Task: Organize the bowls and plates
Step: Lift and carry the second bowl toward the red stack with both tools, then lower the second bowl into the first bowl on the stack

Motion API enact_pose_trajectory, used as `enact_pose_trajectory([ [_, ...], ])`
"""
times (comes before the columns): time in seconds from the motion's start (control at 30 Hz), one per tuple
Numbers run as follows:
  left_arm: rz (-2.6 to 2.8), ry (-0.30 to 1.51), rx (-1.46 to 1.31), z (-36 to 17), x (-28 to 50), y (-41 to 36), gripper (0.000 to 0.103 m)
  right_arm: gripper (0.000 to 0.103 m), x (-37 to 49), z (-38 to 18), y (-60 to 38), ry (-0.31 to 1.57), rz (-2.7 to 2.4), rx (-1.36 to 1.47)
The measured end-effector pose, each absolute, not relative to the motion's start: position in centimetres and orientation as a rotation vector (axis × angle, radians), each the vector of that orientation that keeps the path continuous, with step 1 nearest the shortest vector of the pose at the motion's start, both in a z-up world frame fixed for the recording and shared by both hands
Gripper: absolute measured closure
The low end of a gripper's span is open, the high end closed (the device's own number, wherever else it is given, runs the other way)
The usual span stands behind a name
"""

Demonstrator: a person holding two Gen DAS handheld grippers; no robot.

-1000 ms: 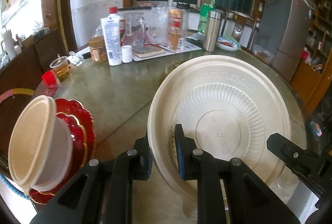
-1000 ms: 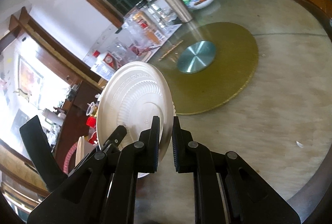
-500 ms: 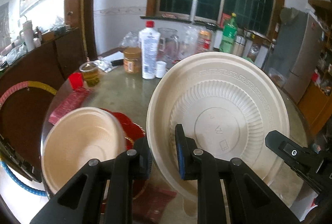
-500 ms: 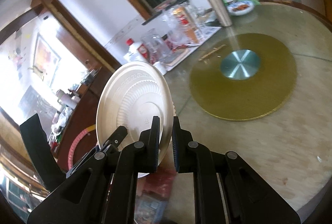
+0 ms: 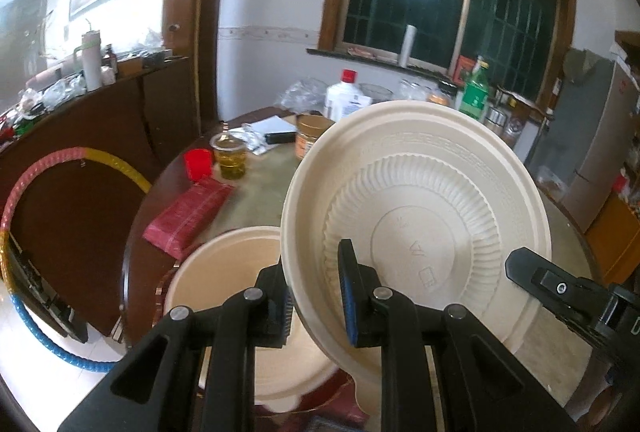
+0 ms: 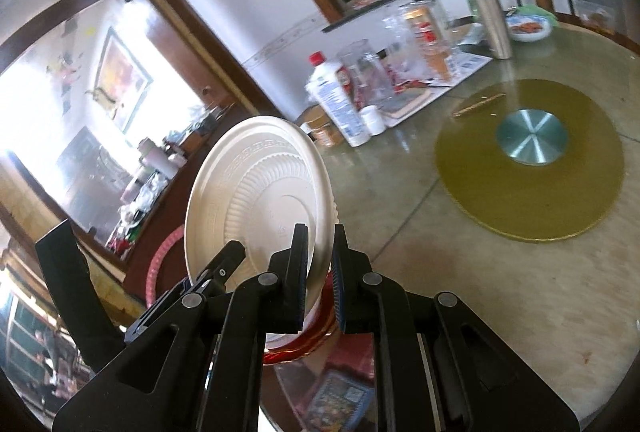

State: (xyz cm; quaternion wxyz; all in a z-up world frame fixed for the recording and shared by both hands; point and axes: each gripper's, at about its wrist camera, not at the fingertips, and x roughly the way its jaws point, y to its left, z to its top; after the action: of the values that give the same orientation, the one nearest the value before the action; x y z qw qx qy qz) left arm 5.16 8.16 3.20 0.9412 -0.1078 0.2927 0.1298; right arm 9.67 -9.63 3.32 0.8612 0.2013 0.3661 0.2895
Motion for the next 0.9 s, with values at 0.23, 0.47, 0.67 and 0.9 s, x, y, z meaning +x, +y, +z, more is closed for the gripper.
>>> enact_pose_trajectory([
  [0.23,0.31,0.576,-0.246,3.6,3.6,10.7,0.084,0.092,9.0,4.0,-6.6,0.771,0.668,0.376],
  [0.47,0.338,0.58,-0.255,3.1,2.8,12.1,0.084,0.093,8.8,3.5,-4.5,0.802,0.704,0.352],
  [0.67,0.356,0.6,-0.261,2.3,2.4,13.0,0.084,0.093,8.7,2.7,-3.2,0.833,0.718,0.339],
  [0.9,0.366,0.626,-0.264,1.5,2.4,13.6,0.084,0.093,9.0,1.7,-2.3,0.87,0.721,0.315],
])
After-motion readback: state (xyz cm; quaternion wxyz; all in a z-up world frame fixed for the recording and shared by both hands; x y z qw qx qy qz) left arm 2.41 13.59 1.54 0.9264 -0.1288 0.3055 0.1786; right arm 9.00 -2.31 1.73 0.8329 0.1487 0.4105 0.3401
